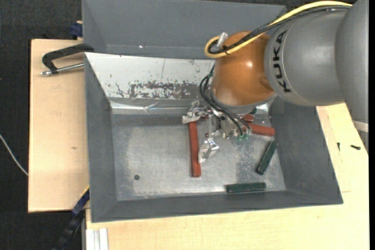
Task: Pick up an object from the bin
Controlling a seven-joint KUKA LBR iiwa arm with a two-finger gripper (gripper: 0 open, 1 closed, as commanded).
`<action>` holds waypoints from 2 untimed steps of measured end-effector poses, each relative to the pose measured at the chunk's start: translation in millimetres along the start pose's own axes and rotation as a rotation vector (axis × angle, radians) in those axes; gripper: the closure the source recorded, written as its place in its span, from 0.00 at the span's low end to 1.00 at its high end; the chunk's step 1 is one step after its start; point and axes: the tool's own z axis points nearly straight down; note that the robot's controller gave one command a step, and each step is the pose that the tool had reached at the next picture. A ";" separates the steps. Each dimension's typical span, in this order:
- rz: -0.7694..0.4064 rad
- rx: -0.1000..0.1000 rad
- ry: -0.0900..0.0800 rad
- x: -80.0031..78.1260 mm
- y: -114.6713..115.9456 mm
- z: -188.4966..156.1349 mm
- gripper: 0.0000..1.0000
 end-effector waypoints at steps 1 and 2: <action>-0.347 -0.002 0.005 9.1 7.0 -6.2 0.00; -0.587 -0.002 0.004 -3.3 17.1 23.5 0.00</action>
Offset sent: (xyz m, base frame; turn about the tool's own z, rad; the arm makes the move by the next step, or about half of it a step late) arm -0.0025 0.0172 -0.0263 -0.5890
